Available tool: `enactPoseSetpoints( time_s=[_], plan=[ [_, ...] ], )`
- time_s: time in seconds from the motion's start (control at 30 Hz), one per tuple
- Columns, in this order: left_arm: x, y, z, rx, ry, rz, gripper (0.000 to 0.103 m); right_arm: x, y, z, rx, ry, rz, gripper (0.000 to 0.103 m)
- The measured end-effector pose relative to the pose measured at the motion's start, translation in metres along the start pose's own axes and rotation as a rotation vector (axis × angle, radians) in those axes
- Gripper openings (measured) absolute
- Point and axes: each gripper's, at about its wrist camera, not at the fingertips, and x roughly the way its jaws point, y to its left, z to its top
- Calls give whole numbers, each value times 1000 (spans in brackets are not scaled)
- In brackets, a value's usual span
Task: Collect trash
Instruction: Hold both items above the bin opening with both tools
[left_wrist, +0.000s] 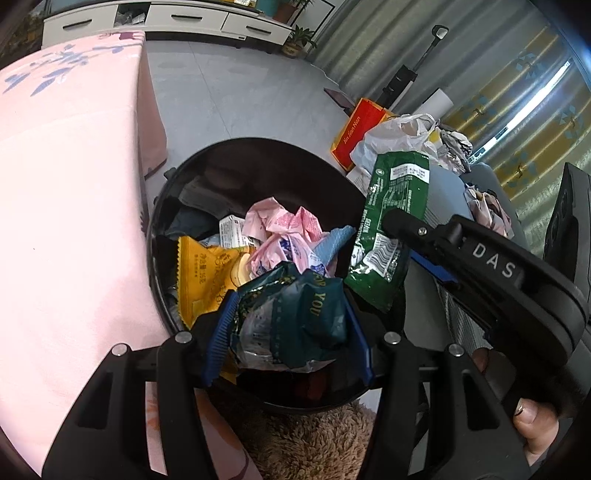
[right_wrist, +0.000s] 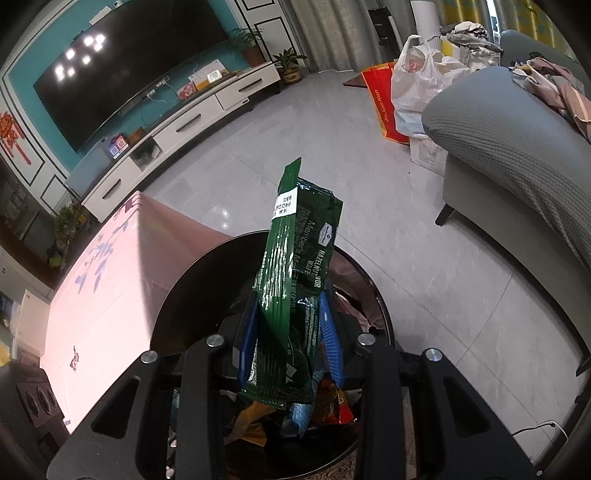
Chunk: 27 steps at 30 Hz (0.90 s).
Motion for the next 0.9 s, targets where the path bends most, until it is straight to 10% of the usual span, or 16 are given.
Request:
enactPoseSetpoints(
  time_s=[0.9],
  plan=[
    [7, -3, 6, 16, -5, 5, 56, 9, 1, -2, -13, 22, -36, 33]
  ],
)
